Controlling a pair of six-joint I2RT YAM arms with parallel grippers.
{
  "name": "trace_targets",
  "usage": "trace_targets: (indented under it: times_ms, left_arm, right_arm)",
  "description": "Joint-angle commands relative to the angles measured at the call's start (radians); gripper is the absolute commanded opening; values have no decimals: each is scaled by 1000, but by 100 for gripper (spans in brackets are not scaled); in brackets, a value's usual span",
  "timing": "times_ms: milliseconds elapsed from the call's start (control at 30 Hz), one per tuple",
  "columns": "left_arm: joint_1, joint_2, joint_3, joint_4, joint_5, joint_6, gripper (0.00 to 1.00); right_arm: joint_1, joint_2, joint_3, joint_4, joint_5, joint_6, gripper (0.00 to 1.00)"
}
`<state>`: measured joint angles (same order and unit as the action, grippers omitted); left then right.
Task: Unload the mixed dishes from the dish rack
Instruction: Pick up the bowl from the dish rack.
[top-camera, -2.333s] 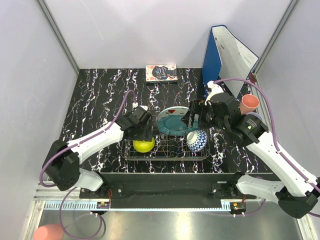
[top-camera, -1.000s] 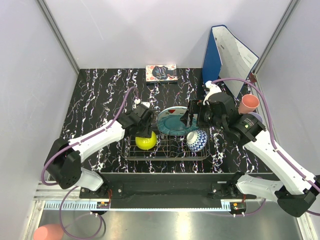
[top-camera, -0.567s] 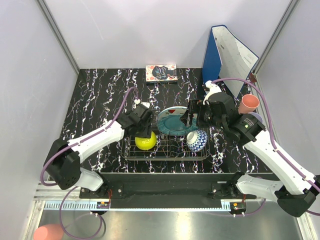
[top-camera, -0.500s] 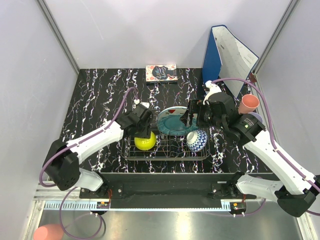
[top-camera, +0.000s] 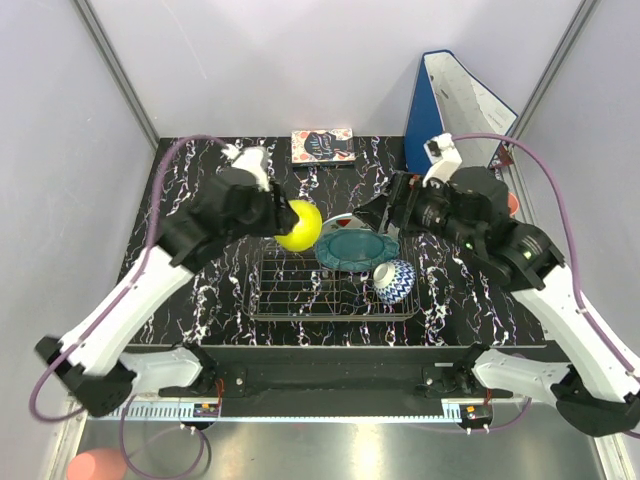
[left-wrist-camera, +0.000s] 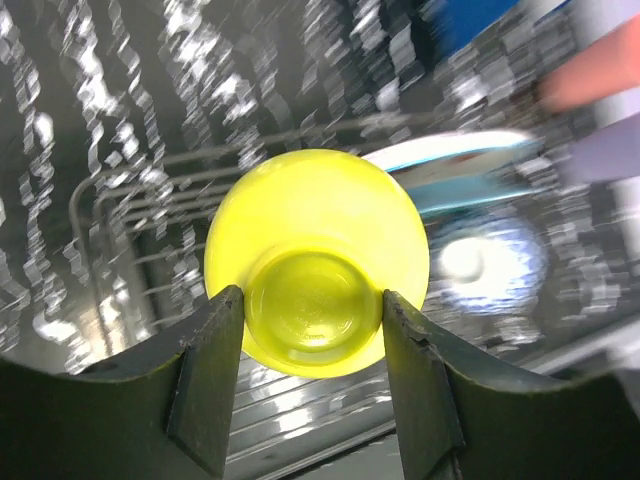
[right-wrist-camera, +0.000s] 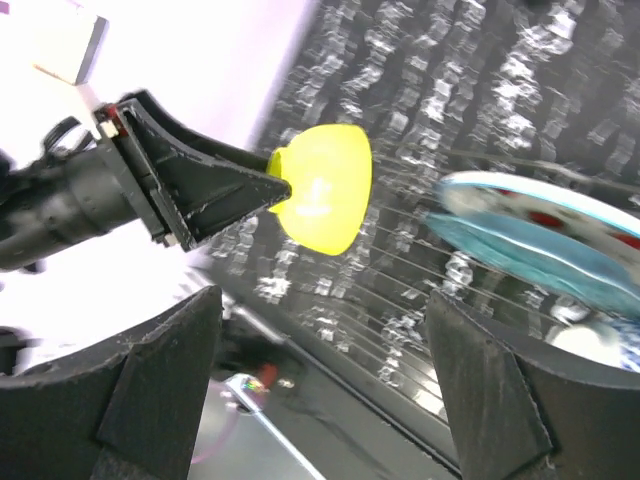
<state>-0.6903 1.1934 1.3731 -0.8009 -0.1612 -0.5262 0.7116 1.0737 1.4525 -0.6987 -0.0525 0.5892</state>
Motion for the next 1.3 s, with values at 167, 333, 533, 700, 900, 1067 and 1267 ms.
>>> trace_targets:
  times_ms: [167,333,533,700,900,1067,1267]
  left_arm:
    - [90,-141,95,150,209,-132,0]
    - [139,-244,-43,461,412,-245,0]
    - [224,-298,-345,1063,662,-568,0]
    - [233,-236,-371,1213,715,-653,0]
    - [232,-209,-351,1258,733,-672,0]
    - [232,-210,-355,1257,736,-676,0]
    - [232,-219,-371,1252,735,-676,0]
  right_arm:
    - [5,-66,54,198,-150,81,91]
    - [8,-73,-7,321,-270,132,91]
    - [6,-89,-34,423,-305,143,91]
    - [6,-69,-34,432,-332,139,91]
    - [6,-15,-29,449,-352,127,89]
    - [6,34,-29,470,-365,123,89]
    - [5,63,-23,492,-357,110,75]
